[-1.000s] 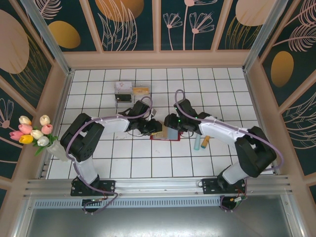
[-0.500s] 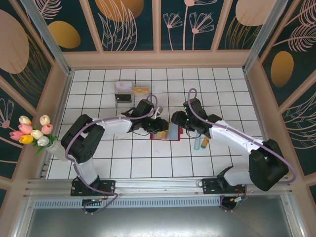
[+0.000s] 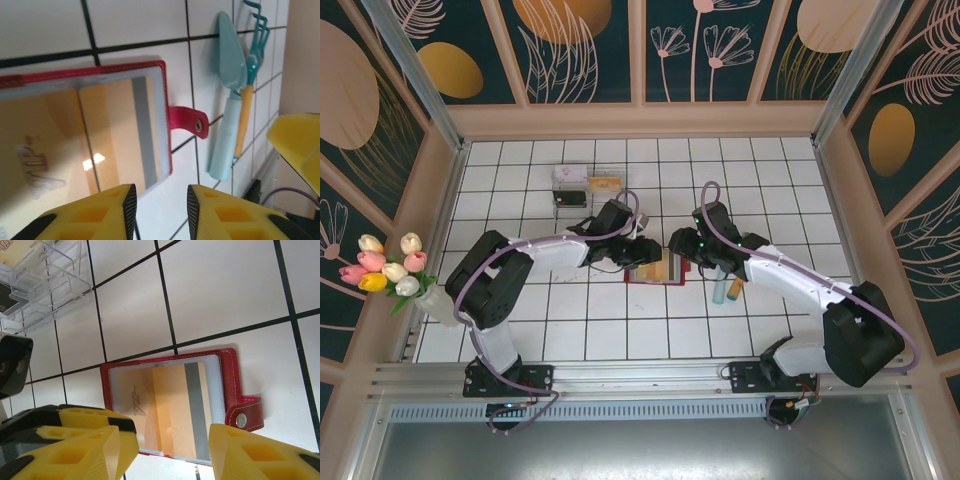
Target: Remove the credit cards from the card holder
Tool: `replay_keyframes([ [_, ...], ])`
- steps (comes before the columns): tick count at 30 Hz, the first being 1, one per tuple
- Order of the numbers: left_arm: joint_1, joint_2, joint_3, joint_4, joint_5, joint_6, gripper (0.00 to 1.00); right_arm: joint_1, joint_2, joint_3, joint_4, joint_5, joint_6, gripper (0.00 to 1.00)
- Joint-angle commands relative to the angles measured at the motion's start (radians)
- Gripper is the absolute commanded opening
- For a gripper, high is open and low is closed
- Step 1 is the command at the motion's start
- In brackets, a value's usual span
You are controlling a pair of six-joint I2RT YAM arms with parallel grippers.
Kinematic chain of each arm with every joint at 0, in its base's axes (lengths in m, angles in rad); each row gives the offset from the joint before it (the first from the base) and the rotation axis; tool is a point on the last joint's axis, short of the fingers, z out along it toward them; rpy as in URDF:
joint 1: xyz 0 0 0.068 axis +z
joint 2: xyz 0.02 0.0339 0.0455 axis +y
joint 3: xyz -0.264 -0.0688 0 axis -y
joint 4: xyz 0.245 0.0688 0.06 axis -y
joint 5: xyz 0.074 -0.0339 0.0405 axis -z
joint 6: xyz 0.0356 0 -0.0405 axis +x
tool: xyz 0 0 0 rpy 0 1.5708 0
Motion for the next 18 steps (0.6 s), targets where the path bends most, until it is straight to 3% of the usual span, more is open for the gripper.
replay_keyframes([
  [1, -0.006, -0.064, 0.013, -0.064, -0.141, -0.032, 0.39, -0.004, 0.006, 0.001, 0.000, -0.006, 0.013, 0.50],
  [7, -0.005, -0.093, -0.030, -0.064, -0.178, -0.090, 0.53, 0.010, 0.058, -0.005, 0.013, 0.004, 0.043, 0.40],
  [11, -0.005, -0.093, -0.073, -0.016, -0.142, -0.137, 0.56, 0.018, 0.096, -0.006, 0.020, 0.011, 0.069, 0.34],
  [15, -0.005, -0.081, -0.099, 0.054, -0.087, -0.191, 0.54, 0.021, 0.153, -0.002, 0.040, -0.018, 0.079, 0.29],
  [18, -0.006, -0.056, -0.082, 0.069, -0.054, -0.188, 0.46, 0.021, 0.200, 0.011, 0.045, -0.040, 0.067, 0.24],
])
